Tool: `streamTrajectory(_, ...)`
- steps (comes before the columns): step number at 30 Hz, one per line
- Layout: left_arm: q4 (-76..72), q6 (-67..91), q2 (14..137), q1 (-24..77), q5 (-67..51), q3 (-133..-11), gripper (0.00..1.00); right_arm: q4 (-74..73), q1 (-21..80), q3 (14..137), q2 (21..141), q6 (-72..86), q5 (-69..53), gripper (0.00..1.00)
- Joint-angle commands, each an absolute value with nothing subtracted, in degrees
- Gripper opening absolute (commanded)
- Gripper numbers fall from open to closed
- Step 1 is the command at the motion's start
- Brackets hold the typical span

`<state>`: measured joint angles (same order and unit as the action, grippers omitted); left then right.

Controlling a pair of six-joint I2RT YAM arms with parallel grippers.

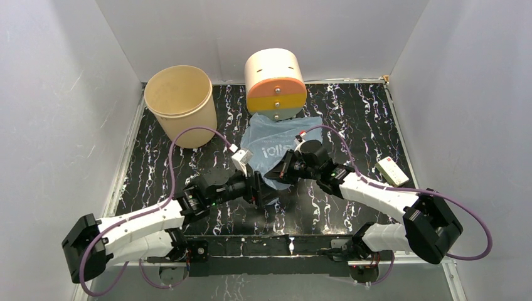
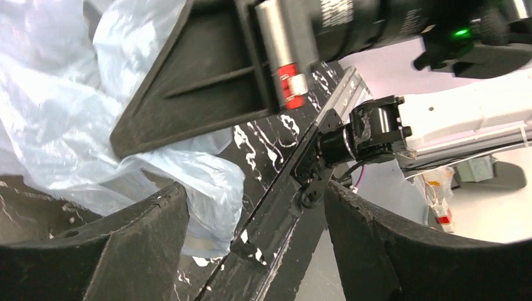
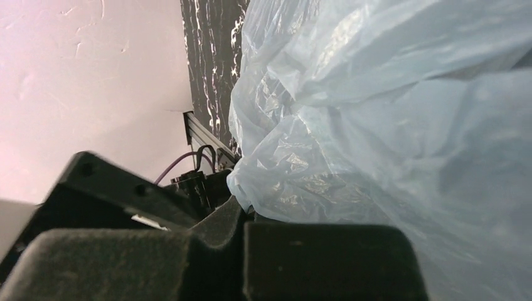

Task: Put the trash bags into the trash bin

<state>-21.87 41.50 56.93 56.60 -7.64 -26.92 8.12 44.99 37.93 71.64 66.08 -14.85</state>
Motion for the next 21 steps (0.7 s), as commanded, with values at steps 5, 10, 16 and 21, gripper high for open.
streamTrajectory(5,-13.24,29.20,55.53,56.26,-12.82,-34.87,0.77,8.55,44.02,43.26,70.32,69.38,-14.97,0.00)
streamTrajectory(10,-18.06,32.47,58.47,56.27,-12.42,-34.34,0.77,10.98,43.21,43.99,69.68,72.36,-16.22,0.00)
streamTrajectory(16,-25.26,35.63,57.58,56.29,-9.44,-30.50,0.77,10.59,42.54,44.05,67.81,74.28,-14.60,0.00)
streamTrajectory(21,-30.25,36.37,62.16,56.27,-12.11,-31.16,0.77,12.61,42.25,43.70,68.22,75.59,-16.23,0.00)
